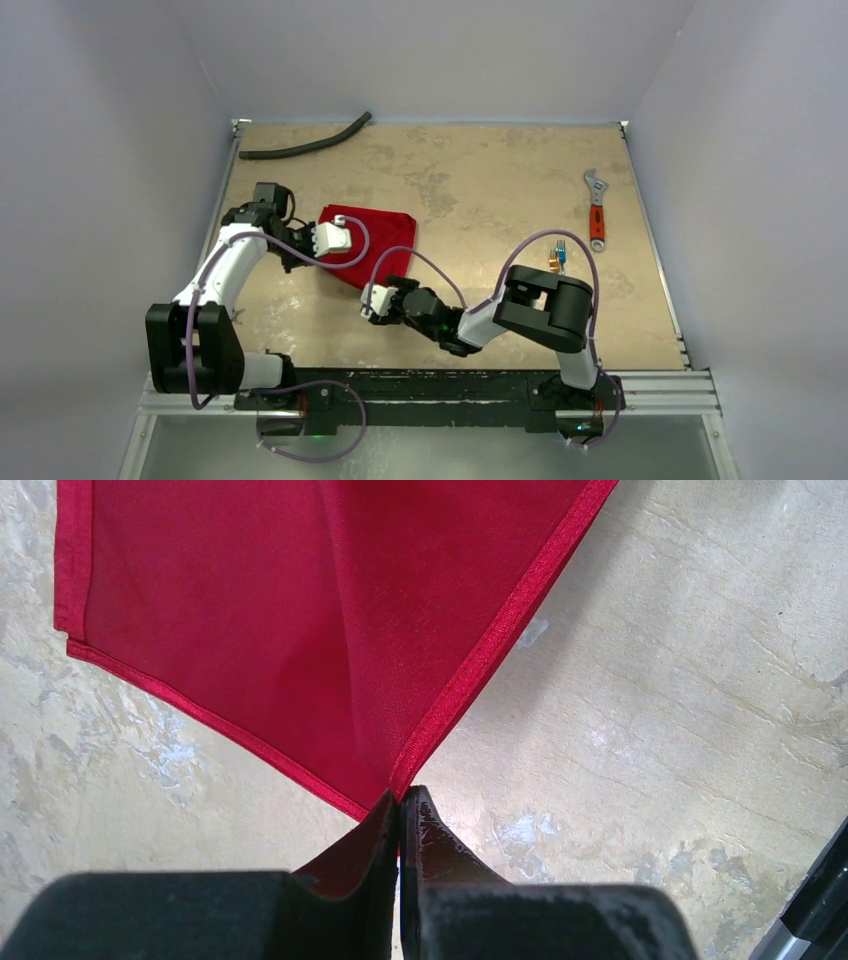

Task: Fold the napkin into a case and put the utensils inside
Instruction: Pick up the upper triangle-folded napkin from the center of the board, then turn over the upper triangle folded napkin at the center of the board.

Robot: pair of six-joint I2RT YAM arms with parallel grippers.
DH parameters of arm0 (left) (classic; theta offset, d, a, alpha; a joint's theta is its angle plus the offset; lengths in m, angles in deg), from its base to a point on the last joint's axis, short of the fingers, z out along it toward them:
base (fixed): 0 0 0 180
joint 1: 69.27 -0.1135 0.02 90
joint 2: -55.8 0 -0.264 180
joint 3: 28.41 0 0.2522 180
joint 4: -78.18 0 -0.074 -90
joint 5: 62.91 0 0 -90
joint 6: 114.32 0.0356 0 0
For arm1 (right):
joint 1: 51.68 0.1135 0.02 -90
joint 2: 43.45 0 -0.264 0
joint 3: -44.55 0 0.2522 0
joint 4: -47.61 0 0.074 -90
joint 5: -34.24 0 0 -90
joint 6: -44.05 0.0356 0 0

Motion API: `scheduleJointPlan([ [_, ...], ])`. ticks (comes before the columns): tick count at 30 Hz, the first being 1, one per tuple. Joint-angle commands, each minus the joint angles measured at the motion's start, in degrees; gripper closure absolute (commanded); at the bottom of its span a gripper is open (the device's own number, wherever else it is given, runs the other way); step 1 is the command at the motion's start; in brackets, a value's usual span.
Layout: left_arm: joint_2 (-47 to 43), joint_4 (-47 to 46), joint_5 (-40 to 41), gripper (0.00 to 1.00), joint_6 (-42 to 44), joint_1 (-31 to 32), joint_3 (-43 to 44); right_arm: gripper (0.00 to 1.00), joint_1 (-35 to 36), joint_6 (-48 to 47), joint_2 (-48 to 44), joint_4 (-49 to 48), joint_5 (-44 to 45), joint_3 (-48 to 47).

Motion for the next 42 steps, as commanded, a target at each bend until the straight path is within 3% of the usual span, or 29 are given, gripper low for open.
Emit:
scheduleJointPlan([
  [1,0.4,1.2,-0.9,1.0,1.8,-0.4,1.9,0.37,2.3,-1.9,2.0,-3.7,4.7,0.0],
  [5,0.4,1.2,-0.9,1.0,2.2,-0.4,2.0,0.47,2.8,-2.9,2.8,-3.9,6.6,0.1],
  [9,0.4,1.4,-1.0,1.0,2.2,-0.3,2.7,0.64,2.8,-3.5,3.3,-2.5,8.3,-0.5],
  [15,0.3,1.3,-1.1,1.0,1.9,-0.4,3.1,0.7,2.8,-3.5,4.0,-2.4,9.6,-0.4],
  [16,0.4,1.3,-1.1,1.0,1.9,-0.3,3.1,0.74,2.8,-3.5,4.0,-2.5,9.8,-0.4],
  [19,0.3,1.2,-0.9,1.0,1.9,-0.4,3.2,1.0,2.8,-3.3,2.9,-2.4,10.5,-0.6],
  [27,0.1,1.7,-1.7,1.0,0.9,-0.4,5.4,1.0,2.7,-0.1,-6.1,2.7,7.4,-0.6],
  [35,0.0,2.6,-2.3,1.0,-0.9,-0.4,8.5,1.0,-0.1,4.3,-13.4,12.7,-3.4,-2.5],
  [42,-0.6,5.6,-2.6,1.0,-1.2,-0.4,13.1,1.0,-0.6,6.4,-17.0,20.2,-4.0,-4.0],
])
